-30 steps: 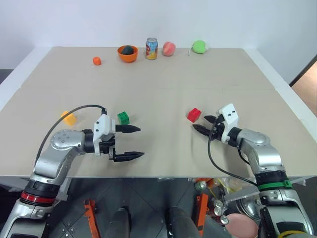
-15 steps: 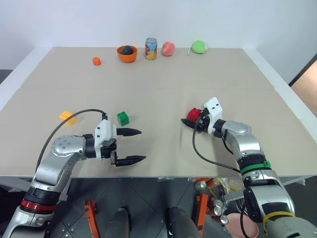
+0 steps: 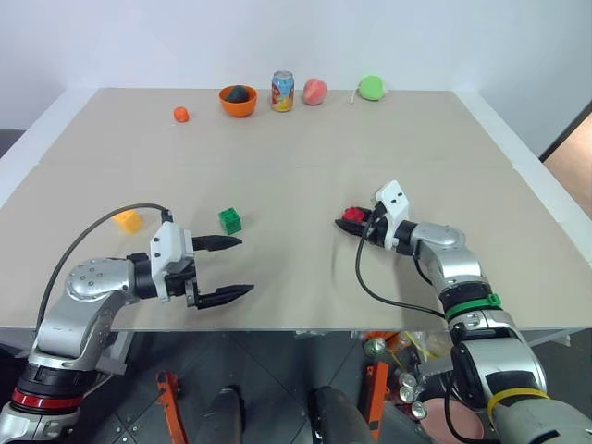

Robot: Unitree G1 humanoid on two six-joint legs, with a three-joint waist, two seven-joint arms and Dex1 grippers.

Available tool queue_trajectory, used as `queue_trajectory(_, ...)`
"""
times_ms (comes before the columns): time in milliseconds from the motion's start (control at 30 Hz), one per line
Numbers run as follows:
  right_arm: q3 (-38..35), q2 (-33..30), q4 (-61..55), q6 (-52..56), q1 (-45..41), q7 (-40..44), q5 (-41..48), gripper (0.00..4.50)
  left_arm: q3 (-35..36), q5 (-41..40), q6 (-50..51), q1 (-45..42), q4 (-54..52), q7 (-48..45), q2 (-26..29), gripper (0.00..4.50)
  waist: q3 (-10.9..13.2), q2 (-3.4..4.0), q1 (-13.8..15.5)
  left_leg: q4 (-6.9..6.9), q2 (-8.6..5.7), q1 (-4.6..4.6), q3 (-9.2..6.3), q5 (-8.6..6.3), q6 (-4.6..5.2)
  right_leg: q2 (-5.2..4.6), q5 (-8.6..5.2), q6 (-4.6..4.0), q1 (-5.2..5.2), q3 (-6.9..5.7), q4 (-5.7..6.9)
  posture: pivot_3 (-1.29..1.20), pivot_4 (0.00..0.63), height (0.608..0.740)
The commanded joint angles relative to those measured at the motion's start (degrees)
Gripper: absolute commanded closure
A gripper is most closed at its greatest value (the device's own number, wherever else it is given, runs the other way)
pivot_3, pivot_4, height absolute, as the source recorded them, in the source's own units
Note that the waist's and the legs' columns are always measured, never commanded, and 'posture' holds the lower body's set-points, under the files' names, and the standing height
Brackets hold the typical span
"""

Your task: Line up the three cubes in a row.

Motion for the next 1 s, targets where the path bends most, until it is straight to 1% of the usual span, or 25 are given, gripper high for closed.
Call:
queue_trajectory(33,0.8,-3.2,-13.9,5.7,4.0,11.5,6.1,3.20,3.7,-3.2,0.8,0.1,-1.6,-1.3,2.1,0.00,0.0,0.00,0.0,-0.01,0.00,-0.01,0.00,0.00,0.00,0.00,-0.01,0.02,0.00,0.00,0.00,0.00,0.150,0.740)
queue_trajectory(67,1.6,-4.3,-17.8,7.6,5.6,15.1,7.8,3.20,4.3,-3.9,0.9,0.2,-1.3,-2.1,2.8,0.00,0.0,0.01,0.0,-0.01,0.01,-0.01,-0.01,0.00,0.00,0.00,-0.06,0.06,0.00,0.00,0.03,0.00,0.150,0.740)
queue_trajectory(167,3.4,-7.0,-26.1,12.5,8.6,22.1,11.3,3.20,5.8,-5.9,2.1,0.4,-0.4,-4.4,4.4,0.00,0.0,0.01,0.0,-0.02,0.01,0.00,0.00,-0.01,0.00,0.00,-0.10,0.06,0.00,0.00,0.04,0.00,0.150,0.740)
queue_trajectory(267,5.7,-8.9,-28.2,13.3,8.8,27.0,11.4,3.20,6.6,-6.1,1.4,1.2,1.2,-7.7,6.4,0.00,0.0,0.01,0.0,-0.01,0.01,0.04,0.01,-0.01,0.00,0.00,-0.08,0.02,0.00,0.00,0.05,0.00,0.150,0.740)
queue_trajectory(433,8.0,-8.9,-21.6,7.1,4.2,30.0,7.7,3.20,6.4,-5.3,-1.1,1.0,3.6,-11.3,7.2,0.00,0.0,0.00,0.0,0.00,0.09,0.19,0.17,0.00,0.01,-0.01,0.05,-0.20,0.02,0.00,0.04,0.00,0.150,0.740)
queue_trajectory(600,9.6,-7.0,-10.8,0.8,-3.3,33.0,4.7,3.20,6.5,-5.6,0.2,0.1,5.4,-12.7,7.6,0.00,0.0,0.00,0.0,0.04,0.18,0.19,0.29,0.02,0.00,0.00,0.08,-0.23,0.00,-0.01,0.04,0.00,0.150,0.740)
queue_trajectory(700,10.5,-5.8,-6.1,-1.9,-6.3,35.1,3.3,3.20,6.8,-5.6,0.3,0.0,6.0,-12.9,7.6,0.00,0.0,0.00,0.0,0.02,0.22,0.15,0.29,0.01,-0.01,0.04,0.06,-0.19,-0.03,-0.01,0.04,0.00,0.150,0.740)
queue_trajectory(833,11.5,-4.4,-2.2,-4.7,-8.2,36.4,2.0,3.20,7.6,-6.1,0.6,1.5,4.8,-12.6,7.6,0.00,0.0,0.00,0.0,-0.03,0.23,0.13,0.30,-0.01,-0.03,0.05,0.01,-0.15,-0.06,-0.01,0.04,0.00,0.150,0.740)
queue_trajectory(1000,11.4,-1.8,2.9,-8.8,-9.0,34.2,0.0,3.20,8.6,-6.0,0.7,3.9,2.7,-11.5,7.2,0.00,0.0,0.01,0.0,-0.04,0.24,0.14,0.31,-0.01,-0.04,0.06,0.01,-0.16,-0.06,-0.01,0.05,0.00,0.150,0.740)
